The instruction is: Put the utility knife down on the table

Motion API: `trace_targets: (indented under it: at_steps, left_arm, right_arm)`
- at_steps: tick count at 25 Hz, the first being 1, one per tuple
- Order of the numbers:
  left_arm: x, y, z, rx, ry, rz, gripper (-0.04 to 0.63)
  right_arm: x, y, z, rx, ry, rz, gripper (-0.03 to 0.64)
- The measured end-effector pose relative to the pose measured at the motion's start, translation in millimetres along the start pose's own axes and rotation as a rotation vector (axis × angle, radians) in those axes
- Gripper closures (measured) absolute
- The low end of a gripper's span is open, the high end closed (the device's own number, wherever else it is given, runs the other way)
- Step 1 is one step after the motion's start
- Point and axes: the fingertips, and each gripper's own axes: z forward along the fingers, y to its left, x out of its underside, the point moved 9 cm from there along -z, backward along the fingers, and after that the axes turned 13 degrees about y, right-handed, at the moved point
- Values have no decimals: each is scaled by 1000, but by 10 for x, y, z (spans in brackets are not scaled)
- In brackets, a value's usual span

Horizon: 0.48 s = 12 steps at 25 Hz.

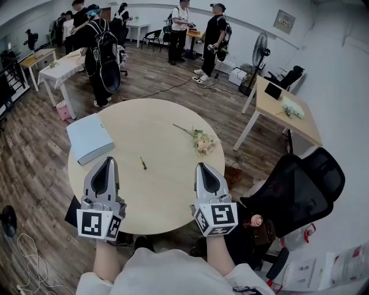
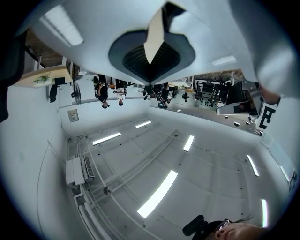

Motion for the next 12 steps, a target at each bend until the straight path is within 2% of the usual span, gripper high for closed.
trace_targets:
  at_steps: [12]
  left_arm:
    - [-19,-188,-81,2,-3,7,588]
  right_arm:
    - [23,-76,-148,-17,-11,12,606]
